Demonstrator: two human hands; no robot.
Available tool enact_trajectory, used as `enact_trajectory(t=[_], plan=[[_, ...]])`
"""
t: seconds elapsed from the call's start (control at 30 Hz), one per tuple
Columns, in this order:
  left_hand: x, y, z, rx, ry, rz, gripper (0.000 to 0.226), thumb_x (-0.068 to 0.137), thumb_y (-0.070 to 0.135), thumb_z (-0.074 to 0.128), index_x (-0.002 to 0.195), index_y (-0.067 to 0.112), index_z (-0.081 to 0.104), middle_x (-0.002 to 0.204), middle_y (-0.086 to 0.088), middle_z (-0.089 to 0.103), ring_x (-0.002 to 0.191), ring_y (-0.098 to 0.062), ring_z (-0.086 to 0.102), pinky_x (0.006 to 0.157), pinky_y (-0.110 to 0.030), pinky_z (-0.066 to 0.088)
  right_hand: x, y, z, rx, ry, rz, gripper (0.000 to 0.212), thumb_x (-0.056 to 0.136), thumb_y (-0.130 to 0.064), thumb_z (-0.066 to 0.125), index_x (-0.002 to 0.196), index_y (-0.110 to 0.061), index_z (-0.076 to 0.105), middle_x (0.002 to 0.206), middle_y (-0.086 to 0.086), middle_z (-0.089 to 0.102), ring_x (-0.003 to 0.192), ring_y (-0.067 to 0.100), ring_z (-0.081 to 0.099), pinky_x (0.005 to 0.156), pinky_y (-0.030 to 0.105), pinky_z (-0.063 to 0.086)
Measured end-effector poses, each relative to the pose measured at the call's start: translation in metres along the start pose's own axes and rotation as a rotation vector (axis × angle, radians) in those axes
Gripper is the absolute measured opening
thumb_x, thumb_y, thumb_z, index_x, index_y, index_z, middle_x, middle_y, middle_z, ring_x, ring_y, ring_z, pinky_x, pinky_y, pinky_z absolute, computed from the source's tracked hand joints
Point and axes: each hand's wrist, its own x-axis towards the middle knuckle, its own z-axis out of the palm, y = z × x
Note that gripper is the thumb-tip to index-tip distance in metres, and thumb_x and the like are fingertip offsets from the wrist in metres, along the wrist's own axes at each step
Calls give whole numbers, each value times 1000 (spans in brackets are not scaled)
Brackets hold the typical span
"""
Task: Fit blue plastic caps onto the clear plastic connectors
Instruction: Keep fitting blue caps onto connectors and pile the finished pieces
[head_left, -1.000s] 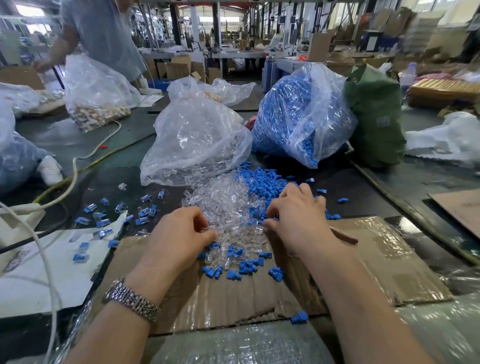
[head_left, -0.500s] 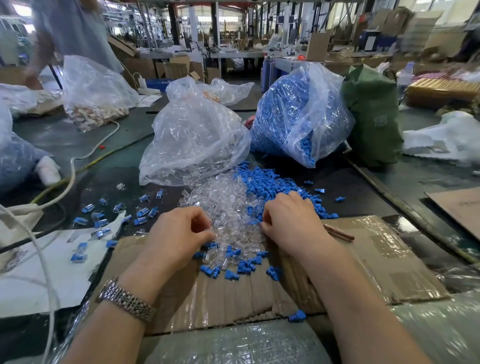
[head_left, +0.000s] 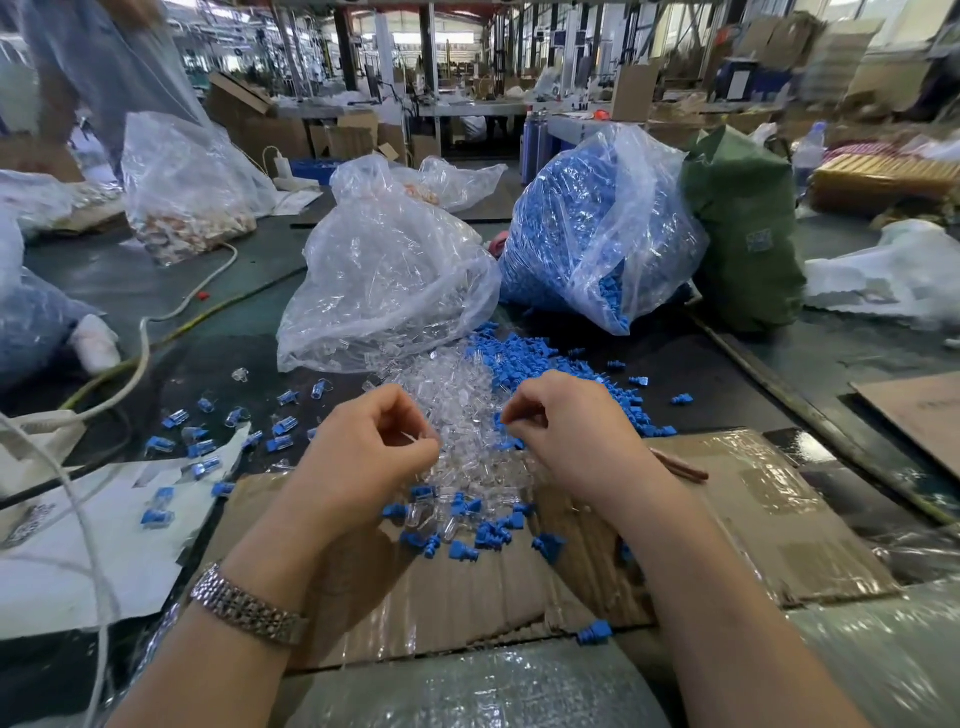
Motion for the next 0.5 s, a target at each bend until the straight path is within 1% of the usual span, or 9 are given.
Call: enact_trajectory(t=[0.03, 0.07, 0.1, 0.17, 0.2, 0.27, 0.3, 0.4, 0.5], plan=[[-1, 2, 0, -38, -30, 0, 12, 86, 12, 76, 91, 15, 65, 83, -2, 73, 74, -16, 70, 66, -21, 58, -1, -2, -1, 140, 12, 16, 8, 92, -22, 74, 87, -28, 72, 86, -13, 69, 82, 4, 65, 78, 23, 53], [-2, 3, 0, -80, -63, -3, 10, 87, 14, 75, 93, 16, 67, 84, -2, 73, 75, -16, 71, 66, -20, 58, -2, -4, -3, 291, 5, 31, 10, 89, -21, 77, 84, -29, 73, 79, -11, 73, 78, 2, 68, 75, 19, 54], [-2, 4, -1, -126, -92, -7, 10, 88, 16, 75, 96, 17, 69, 85, -1, 74, 76, -15, 71, 67, -20, 57, -3, -5, -4, 436, -15, 38, 9, 89, -19, 77, 84, -26, 74, 77, -9, 75, 77, 2, 70, 75, 19, 55], [-3, 5, -2, -238, -137, -21, 12, 89, 17, 72, 101, 19, 73, 88, 1, 76, 79, -13, 72, 70, -20, 57, -4, -8, -7, 631, -54, 25, 6, 92, -13, 73, 90, -19, 74, 80, -4, 77, 80, 8, 74, 80, 26, 58], [-3, 5, -3, -304, -160, -30, 15, 89, 17, 71, 104, 19, 74, 91, 1, 77, 81, -13, 73, 71, -19, 57, -4, -9, -8, 666, -59, 0, 7, 93, -11, 71, 91, -17, 74, 82, -2, 77, 81, 10, 74, 81, 26, 58], [-4, 7, -5, -449, -207, -48, 25, 85, 18, 70, 109, 16, 74, 97, -4, 79, 85, -17, 75, 72, -19, 58, -6, -11, -8, 652, -49, -65, 7, 94, -10, 69, 93, -16, 73, 83, -1, 76, 81, 9, 72, 79, 22, 55], [-4, 7, -5, -512, -224, -58, 29, 83, 18, 69, 111, 13, 72, 99, -8, 79, 88, -20, 76, 73, -20, 59, -7, -13, -9, 635, -45, -92, 6, 95, -10, 69, 94, -16, 72, 82, -2, 75, 79, 7, 71, 78, 20, 54], [-3, 7, -3, -645, -238, -71, 29, 85, 13, 69, 112, 1, 67, 102, -18, 77, 92, -30, 76, 77, -27, 61, -10, -16, -11, 605, -35, -144, 4, 94, -11, 70, 95, -15, 72, 77, -6, 70, 71, 0, 63, 72, 15, 50], [-3, 7, -1, -710, -243, -72, 32, 81, 15, 70, 109, -1, 68, 102, -21, 76, 89, -31, 76, 74, -27, 62, -12, -17, -12, 586, -18, -195, 4, 92, -10, 72, 94, -13, 73, 77, -9, 68, 67, -3, 58, 69, 13, 46]])
